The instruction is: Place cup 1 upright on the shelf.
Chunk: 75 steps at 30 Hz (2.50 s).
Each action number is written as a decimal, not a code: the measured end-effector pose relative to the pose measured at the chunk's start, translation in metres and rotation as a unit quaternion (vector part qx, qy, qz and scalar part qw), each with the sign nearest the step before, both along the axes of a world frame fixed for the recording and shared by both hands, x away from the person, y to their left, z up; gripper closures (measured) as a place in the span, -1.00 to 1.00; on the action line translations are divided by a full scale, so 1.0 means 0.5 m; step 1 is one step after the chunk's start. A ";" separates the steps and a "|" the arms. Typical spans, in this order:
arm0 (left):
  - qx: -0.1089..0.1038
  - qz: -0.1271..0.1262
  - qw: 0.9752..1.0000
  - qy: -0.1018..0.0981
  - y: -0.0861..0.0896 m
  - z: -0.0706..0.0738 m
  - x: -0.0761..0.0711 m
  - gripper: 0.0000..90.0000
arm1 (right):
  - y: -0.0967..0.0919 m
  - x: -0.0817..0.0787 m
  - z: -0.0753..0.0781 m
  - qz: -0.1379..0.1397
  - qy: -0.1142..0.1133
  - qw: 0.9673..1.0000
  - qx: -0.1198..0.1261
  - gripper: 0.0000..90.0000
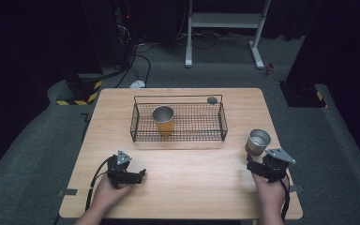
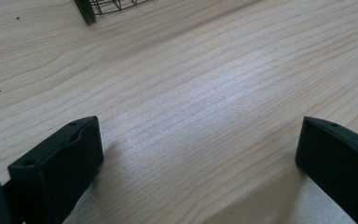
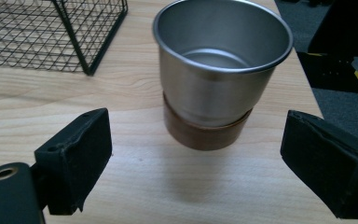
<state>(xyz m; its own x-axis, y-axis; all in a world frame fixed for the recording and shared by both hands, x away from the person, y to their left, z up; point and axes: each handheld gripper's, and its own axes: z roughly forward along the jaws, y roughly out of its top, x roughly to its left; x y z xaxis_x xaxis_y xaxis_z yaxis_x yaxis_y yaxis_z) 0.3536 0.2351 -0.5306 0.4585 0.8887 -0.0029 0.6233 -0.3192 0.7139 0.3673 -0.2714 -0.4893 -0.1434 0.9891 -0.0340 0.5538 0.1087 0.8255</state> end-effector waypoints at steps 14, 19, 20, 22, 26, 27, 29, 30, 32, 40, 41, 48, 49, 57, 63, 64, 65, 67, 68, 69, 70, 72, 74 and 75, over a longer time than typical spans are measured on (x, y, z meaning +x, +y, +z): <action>0.001 -0.001 1.000 -0.001 0.001 0.000 -0.001 -0.98 | -0.026 0.050 -0.007 -0.010 -0.004 1.000 0.024 -0.80; 0.002 -0.001 1.000 -0.001 0.001 0.000 -0.002 -0.98 | -0.025 0.073 -0.006 -0.007 -0.007 1.000 0.026 -0.80; 0.002 0.000 1.000 -0.001 0.001 0.000 -0.003 -0.98 | -0.024 0.077 -0.006 -0.008 -0.008 1.000 0.025 -0.80; 0.002 0.000 1.000 0.000 0.001 0.000 -0.003 -0.98 | -0.023 0.086 -0.007 -0.007 -0.007 1.000 0.028 -0.80; 0.000 0.002 1.000 0.000 0.000 0.000 -0.005 -0.98 | -0.021 0.100 -0.011 -0.005 -0.005 0.999 0.031 -0.80; 0.001 0.001 1.000 0.000 0.001 0.000 -0.005 -0.98 | -0.021 0.103 -0.012 -0.003 -0.007 0.999 0.032 -0.80; 0.002 0.001 1.000 -0.001 0.000 0.000 -0.006 -0.98 | -0.018 0.107 -0.012 -0.003 -0.006 0.999 0.034 -0.80; 0.002 0.000 1.000 -0.002 0.000 0.000 -0.006 -0.98 | -0.018 0.110 -0.012 -0.003 -0.008 1.000 0.029 -0.80; 0.002 0.000 1.000 -0.001 0.000 0.000 -0.007 -0.98 | -0.017 0.113 -0.014 -0.003 -0.008 0.999 0.035 -0.79; 0.003 0.000 1.000 -0.002 0.001 0.000 -0.007 -0.98 | -0.014 0.119 -0.015 -0.004 -0.010 0.999 0.031 -0.68; 0.003 0.000 1.000 -0.002 0.000 0.000 -0.007 -0.98 | -0.013 0.119 -0.015 -0.005 -0.012 0.999 0.030 -0.65; 0.002 0.000 1.000 -0.002 0.000 0.000 -0.007 -0.98 | -0.011 0.117 -0.015 -0.008 -0.012 1.000 0.024 -0.60; 0.002 0.000 1.000 -0.002 0.000 0.000 -0.007 -0.98 | -0.011 0.117 -0.015 -0.009 -0.012 1.000 0.025 -0.60; 0.003 0.000 1.000 -0.002 0.000 0.000 -0.007 -0.98 | -0.006 0.116 -0.012 -0.002 -0.012 1.000 0.018 -0.59; 0.002 0.001 1.000 -0.001 0.000 0.000 -0.007 -0.98 | 0.004 0.110 -0.004 0.004 -0.020 1.000 0.015 -0.59; 0.002 0.001 1.000 -0.001 0.000 0.000 -0.007 -0.98 | 0.006 0.109 -0.002 0.006 -0.022 1.000 0.016 -0.59; 0.003 0.000 1.000 -0.002 0.000 0.000 -0.007 -0.98 | 0.008 0.107 0.000 0.007 -0.024 1.000 0.015 -0.59; 0.002 0.001 1.000 -0.001 0.000 0.000 -0.007 -0.98 | 0.011 0.104 0.004 0.009 -0.027 0.999 0.016 -0.59; 0.003 0.000 1.000 -0.002 0.000 0.000 -0.007 -0.98 | 0.013 0.102 0.006 0.010 -0.028 0.999 0.016 -0.59; 0.002 0.000 1.000 -0.002 0.000 0.000 -0.006 -0.98 | 0.014 0.101 0.007 0.012 -0.030 0.999 0.016 -0.59; 0.002 0.000 1.000 -0.002 0.000 0.000 -0.006 -0.98 | 0.017 0.099 0.008 0.013 -0.031 0.999 0.015 -0.59; 0.002 0.001 1.000 -0.001 0.000 0.000 -0.007 -0.98 | 0.021 0.097 0.010 0.016 -0.032 0.999 0.015 -0.59; 0.002 0.000 1.000 -0.002 0.000 0.000 -0.006 -0.98 | 0.026 0.095 0.011 0.020 -0.032 0.999 0.015 -0.59; 0.002 0.001 1.000 -0.001 0.000 0.000 -0.006 -0.98 | 0.028 0.094 0.011 0.022 -0.034 0.999 0.013 -0.59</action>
